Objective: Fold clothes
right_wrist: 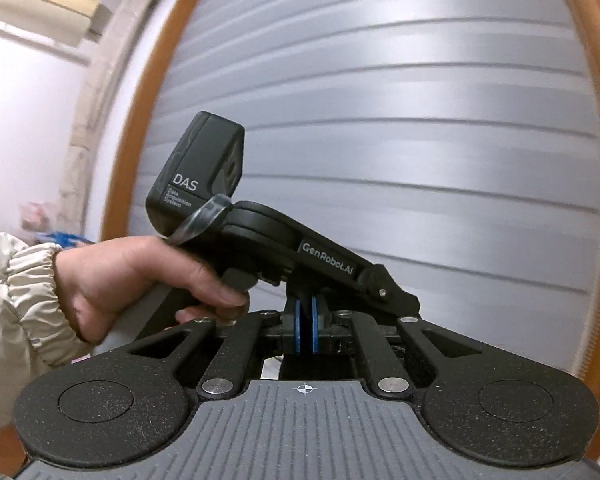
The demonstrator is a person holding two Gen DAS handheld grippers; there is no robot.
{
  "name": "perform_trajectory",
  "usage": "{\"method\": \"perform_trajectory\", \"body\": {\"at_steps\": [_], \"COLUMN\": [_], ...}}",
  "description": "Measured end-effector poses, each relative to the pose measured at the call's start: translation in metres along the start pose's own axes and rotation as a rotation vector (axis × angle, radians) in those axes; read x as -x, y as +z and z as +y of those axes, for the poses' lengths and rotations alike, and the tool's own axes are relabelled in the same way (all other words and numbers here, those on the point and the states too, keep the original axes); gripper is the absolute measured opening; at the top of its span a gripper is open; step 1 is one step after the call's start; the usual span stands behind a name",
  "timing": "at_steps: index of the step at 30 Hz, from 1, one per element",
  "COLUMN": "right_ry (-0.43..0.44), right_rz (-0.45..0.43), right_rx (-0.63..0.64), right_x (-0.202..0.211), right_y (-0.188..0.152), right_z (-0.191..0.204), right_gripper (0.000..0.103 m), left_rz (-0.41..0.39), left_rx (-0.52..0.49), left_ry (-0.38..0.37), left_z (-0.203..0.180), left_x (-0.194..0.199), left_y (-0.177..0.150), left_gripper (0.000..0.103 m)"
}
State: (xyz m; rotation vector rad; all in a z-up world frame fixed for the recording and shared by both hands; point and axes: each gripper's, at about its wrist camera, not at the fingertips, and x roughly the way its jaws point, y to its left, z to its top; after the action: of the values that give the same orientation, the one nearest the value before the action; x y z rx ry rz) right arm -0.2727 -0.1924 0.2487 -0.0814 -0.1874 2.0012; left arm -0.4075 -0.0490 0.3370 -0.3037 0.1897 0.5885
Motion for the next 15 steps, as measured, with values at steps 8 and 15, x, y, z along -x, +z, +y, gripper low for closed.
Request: {"method": "perform_trajectory", "body": {"at_steps": [8,15], "right_ry": [0.100,0.186], "right_rz": [0.074,0.241], "right_rx": [0.004,-0.055], "right_x": [-0.045,-0.088], "right_y": [-0.034,-0.112], "right_z": [0.053,0.100], "right_gripper": [0.006,0.008], "left_rz": [0.043,0.146], "left_rx": [0.064,0.171], "left_ry": [0.104,0.219], "left_z": [0.058,0.118], "left_x": [0.045,0.056], "left_y": [-0.057,-0.156], "left_gripper": [0.006,0.013]}}
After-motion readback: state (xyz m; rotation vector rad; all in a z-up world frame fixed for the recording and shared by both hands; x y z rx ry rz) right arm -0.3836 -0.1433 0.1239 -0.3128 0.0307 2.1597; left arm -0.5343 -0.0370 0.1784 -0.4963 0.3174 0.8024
